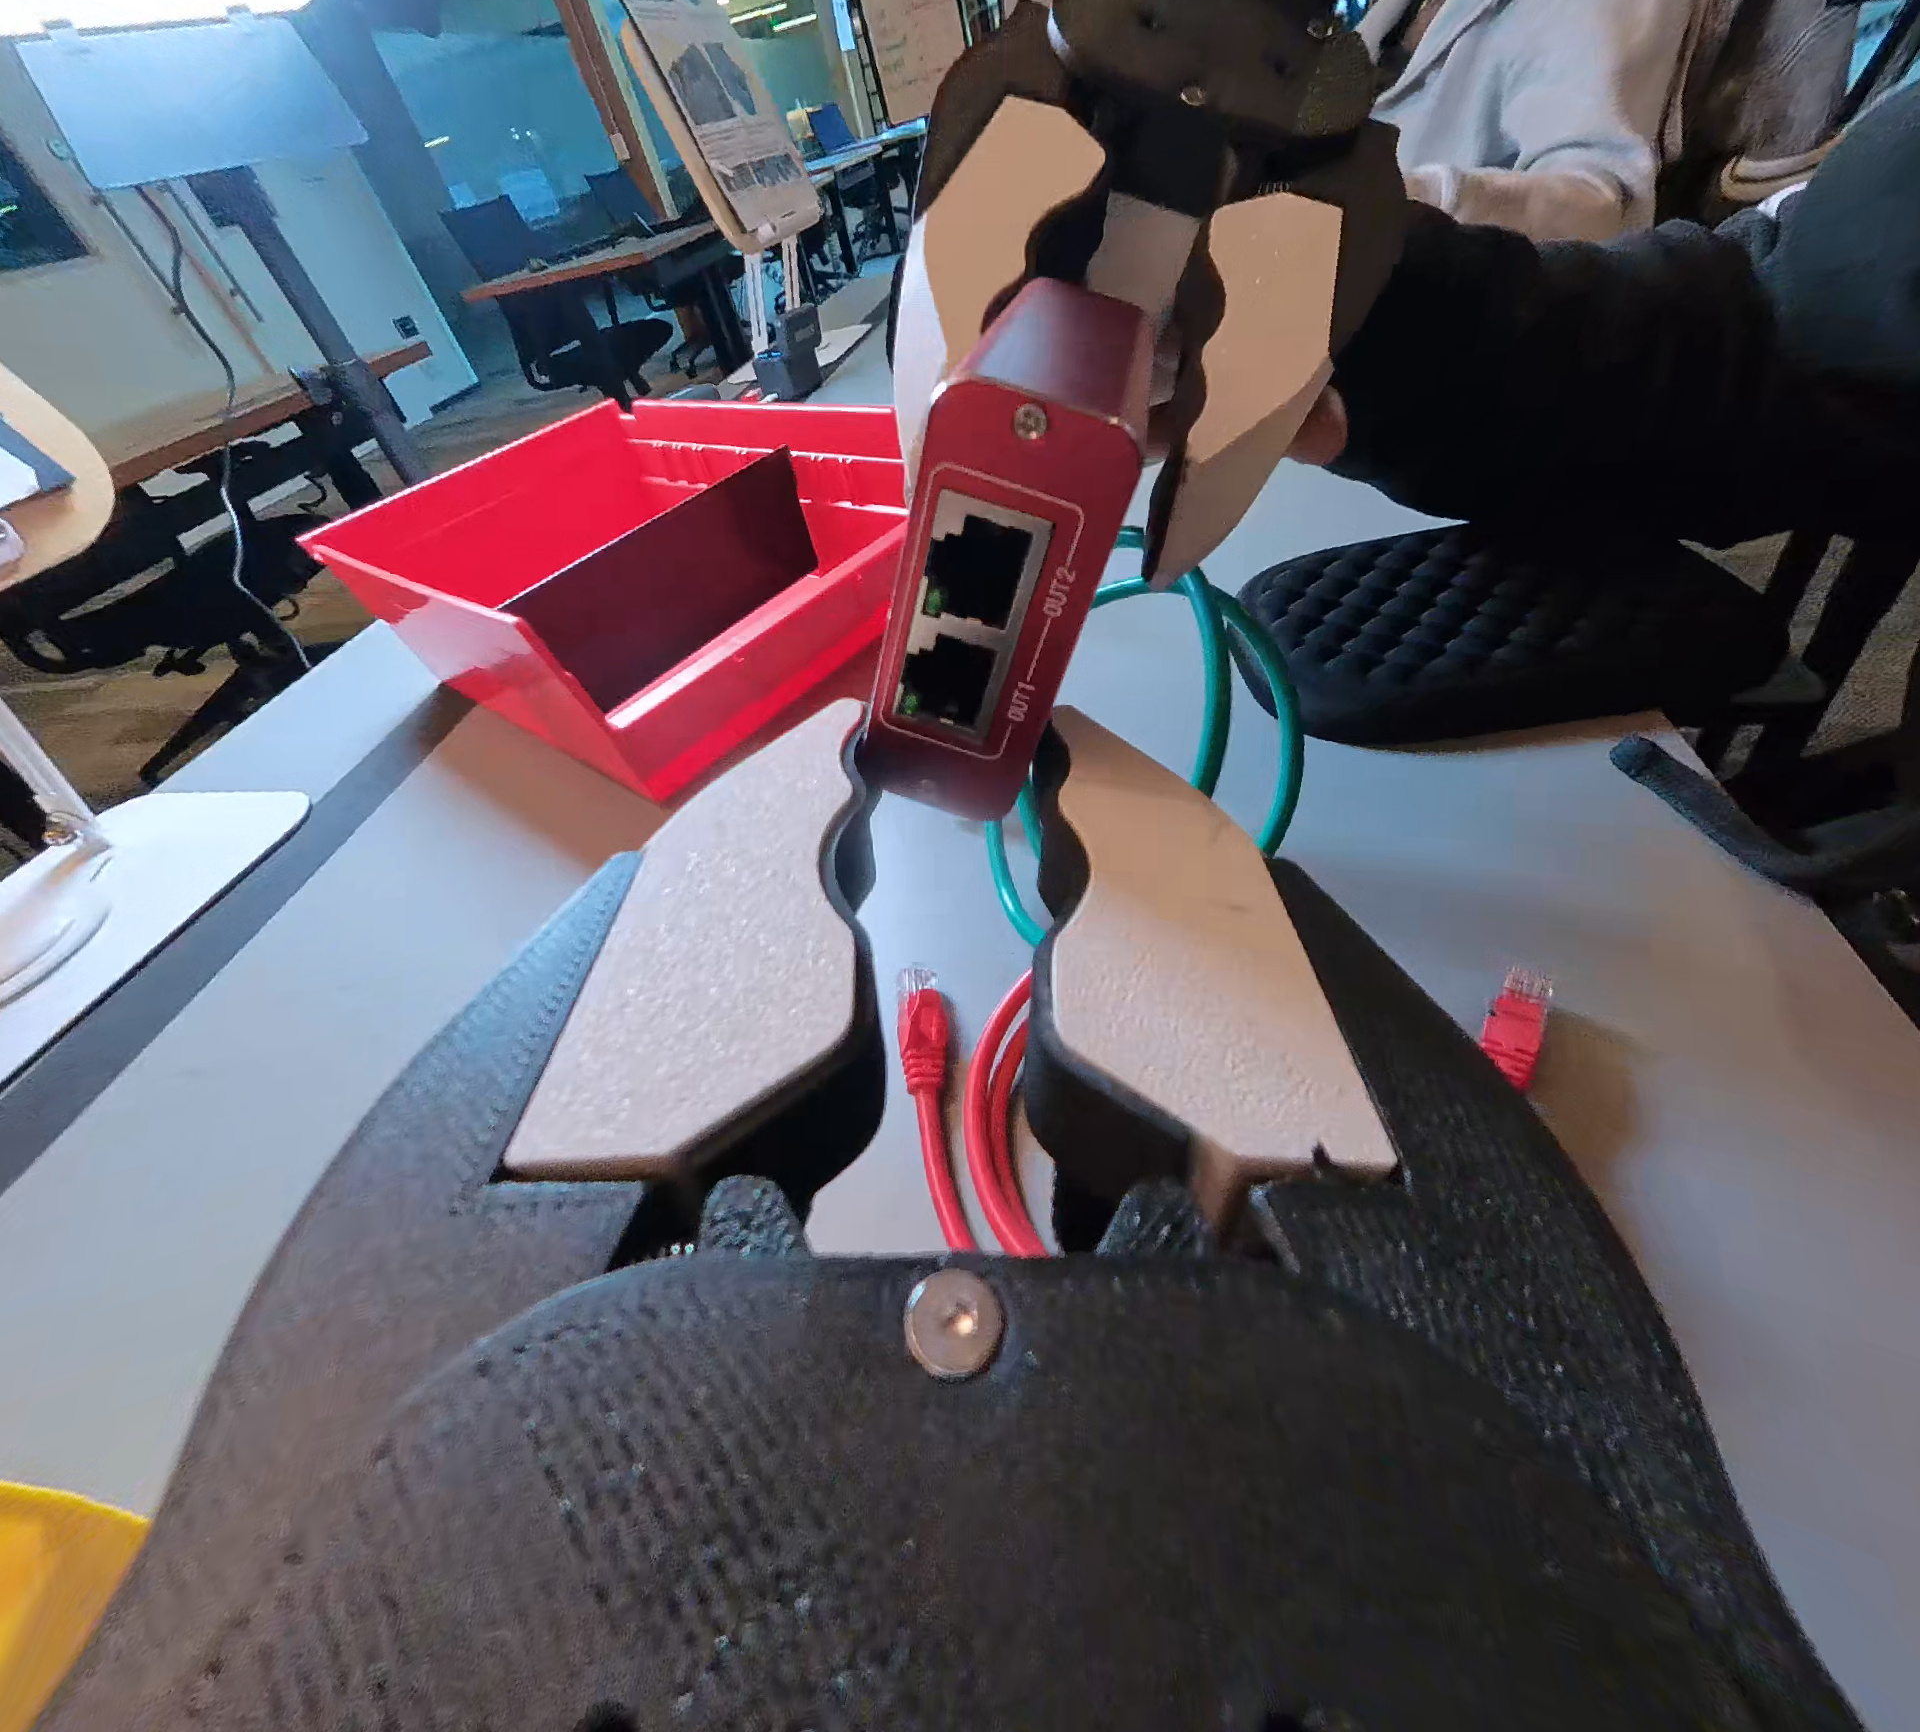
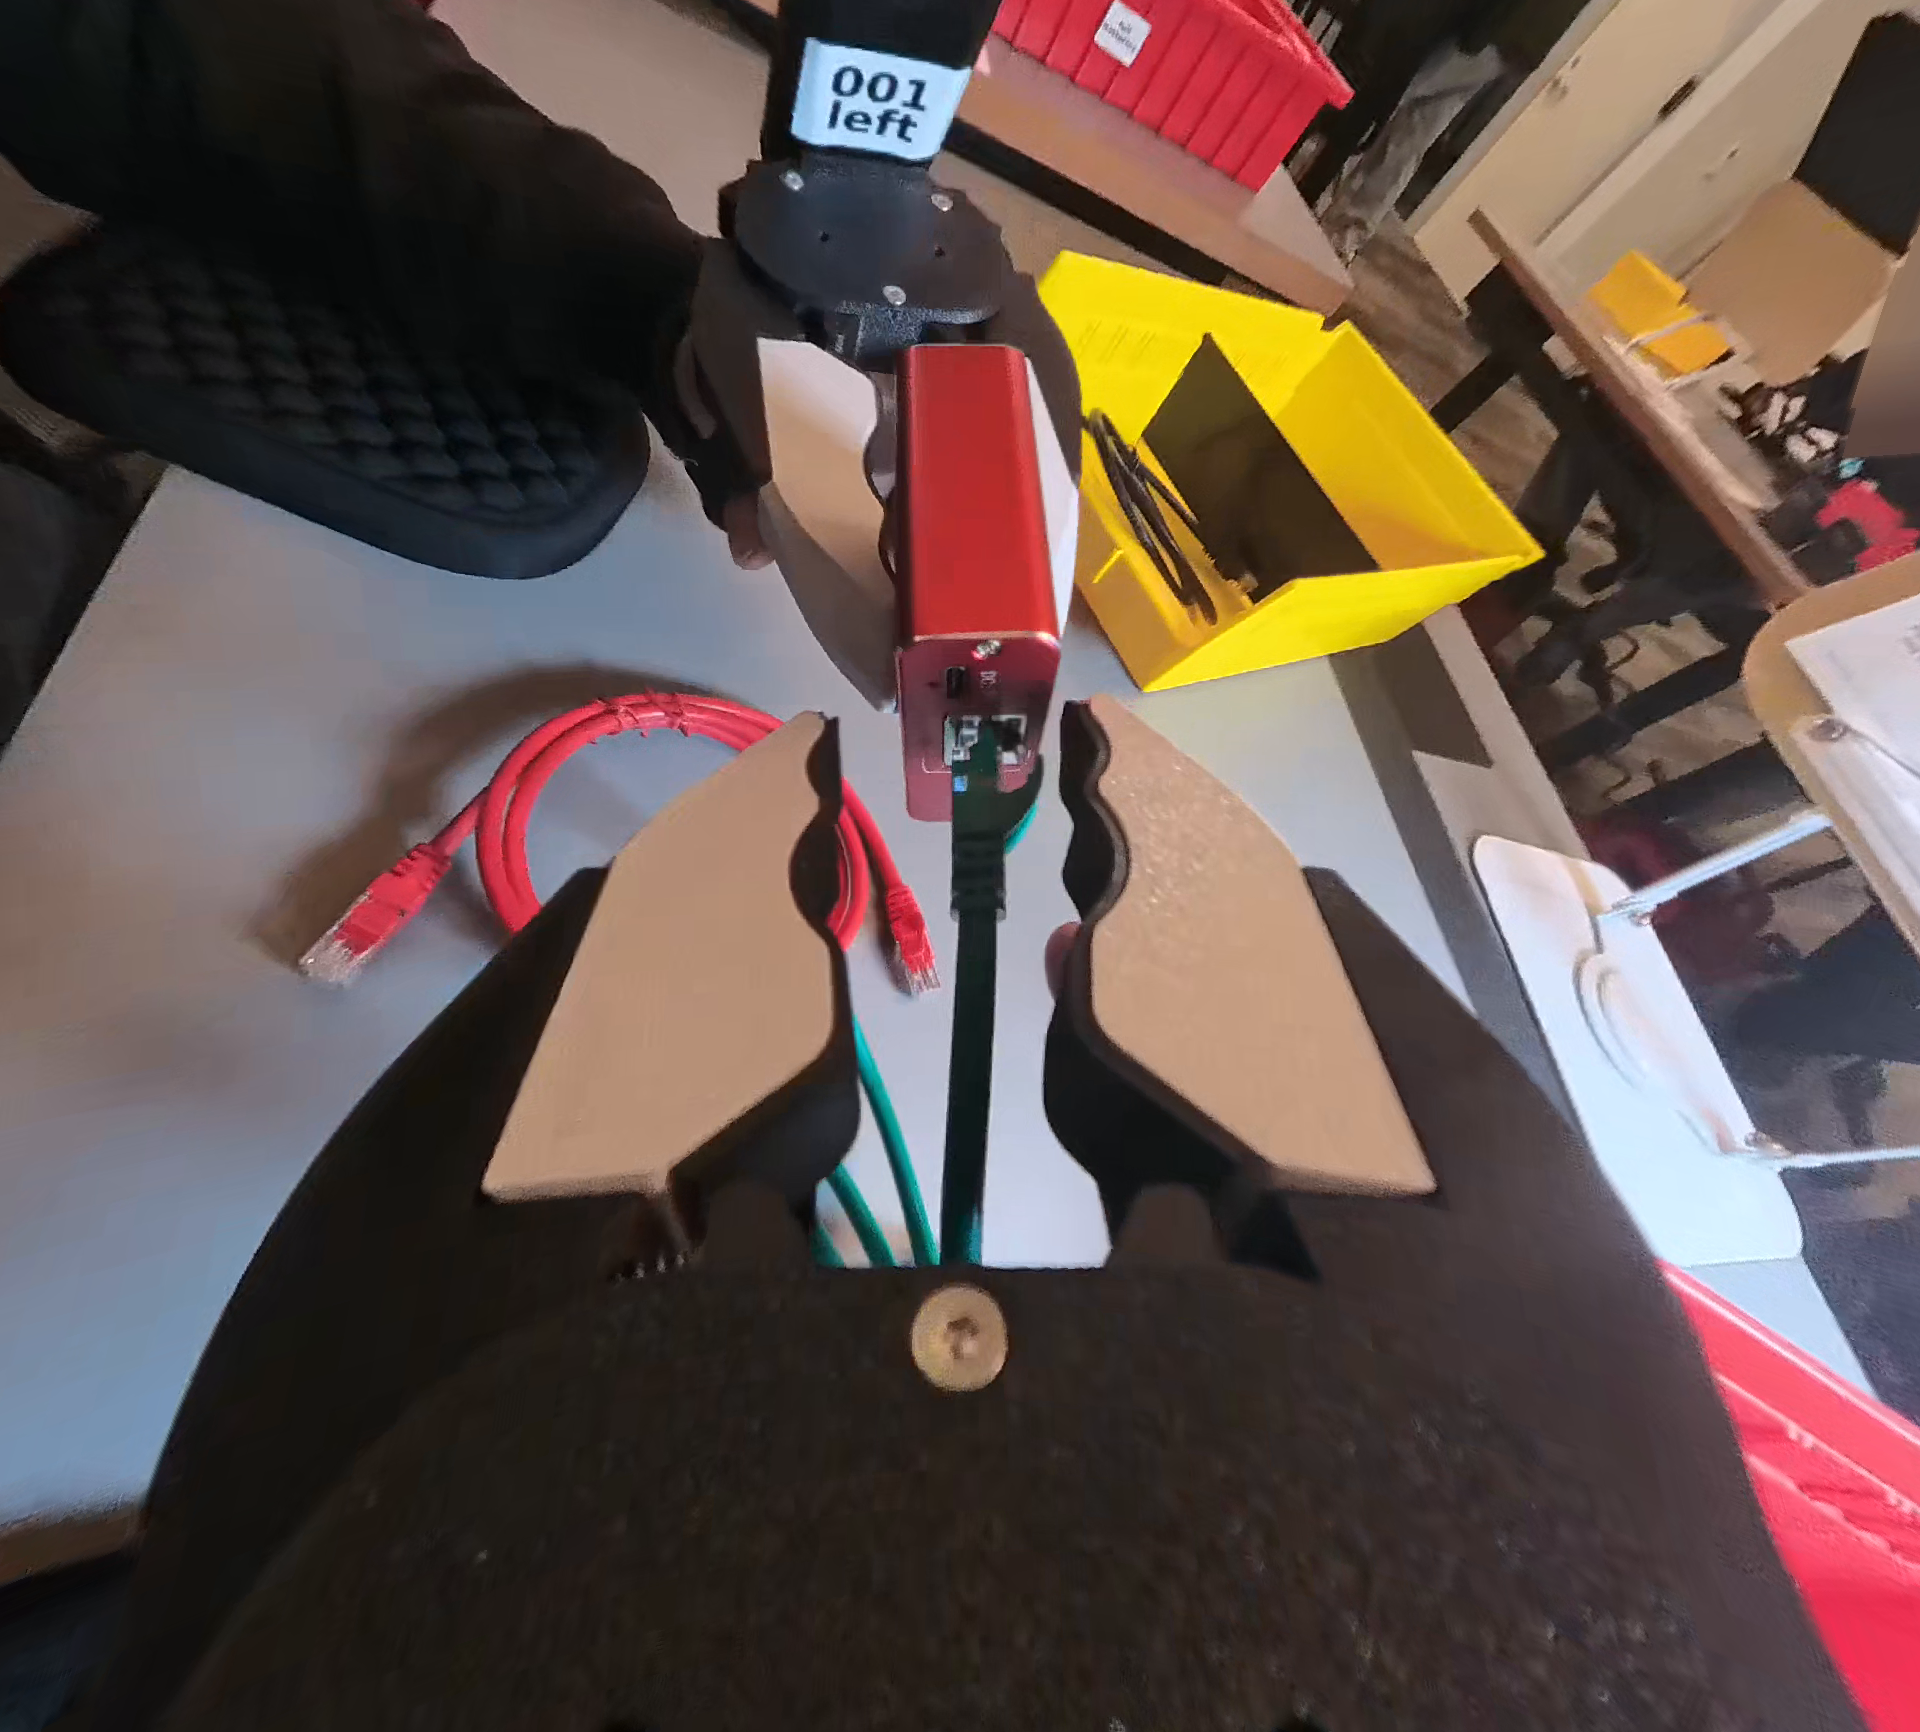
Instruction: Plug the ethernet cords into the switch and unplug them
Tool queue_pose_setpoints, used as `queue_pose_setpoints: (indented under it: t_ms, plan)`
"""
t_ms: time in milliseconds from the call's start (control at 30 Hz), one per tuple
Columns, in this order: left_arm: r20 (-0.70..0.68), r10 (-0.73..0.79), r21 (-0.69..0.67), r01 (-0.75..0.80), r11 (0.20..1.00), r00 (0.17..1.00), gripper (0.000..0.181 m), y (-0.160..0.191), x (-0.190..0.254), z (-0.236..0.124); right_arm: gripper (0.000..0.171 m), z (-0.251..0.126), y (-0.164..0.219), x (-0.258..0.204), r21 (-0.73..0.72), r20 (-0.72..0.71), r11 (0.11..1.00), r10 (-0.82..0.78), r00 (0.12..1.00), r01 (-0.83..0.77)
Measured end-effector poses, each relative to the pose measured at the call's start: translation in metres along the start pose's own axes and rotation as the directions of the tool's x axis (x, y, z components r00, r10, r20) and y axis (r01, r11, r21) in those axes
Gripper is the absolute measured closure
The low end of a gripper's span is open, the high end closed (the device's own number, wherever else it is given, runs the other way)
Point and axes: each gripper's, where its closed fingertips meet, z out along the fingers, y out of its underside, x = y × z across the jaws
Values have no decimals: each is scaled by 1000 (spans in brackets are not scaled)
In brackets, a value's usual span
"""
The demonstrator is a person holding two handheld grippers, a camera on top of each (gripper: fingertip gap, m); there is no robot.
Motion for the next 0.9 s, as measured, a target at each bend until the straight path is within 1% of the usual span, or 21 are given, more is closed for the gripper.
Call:
queue_pose_setpoints:
  t_ms: [100, 233, 333, 433, 533, 633, 667, 700, 800, 900]
  plan:
    - [-7, 16, 8, -16, 1000, 1000, 154, 0, 2, 1, 132, 7, 4, 0, -60, -6, 998, -30, 1000, 30]
    - [6, 91, -90, -90, 992, 996, 153, 15, 6, 6, 144, 15, 9, -10, -114, 21, 988, -104, 994, 105]
    - [30, 74, -154, -69, 986, 997, 153, 26, 2, 9, 144, 19, 17, -7, -194, -13, 963, -194, 981, 188]
    - [48, 25, -212, -15, 977, 999, 154, 34, -7, 8, 144, 19, 22, -1, -251, -71, 941, -252, 965, 228]
    - [122, -66, -303, 101, 948, 990, 155, 57, -28, -5, 144, 4, 25, 14, -232, -137, 952, -234, 963, 199]
    - [141, -176, -409, 220, 886, 974, 156, 90, -33, -10, 144, -17, 29, 32, -217, -217, 953, -256, 942, 209]
    - [137, -194, -435, 235, 869, 971, 157, 97, -31, -9, 144, -24, 31, 37, -222, -239, 951, -268, 933, 216]
    - [129, -193, -460, 231, 857, 973, 157, 102, -28, -7, 144, -30, 31, 39, -221, -252, 950, -274, 928, 220]
    - [113, -121, -537, 163, 828, 986, 157, 117, -24, -3, 144, -42, 35, 37, -207, -252, 956, -257, 933, 207]
    - [83, -86, -585, 119, 802, 993, 159, 125, -18, 1, 144, -47, 43, 36, -216, -260, 957, -249, 933, 195]
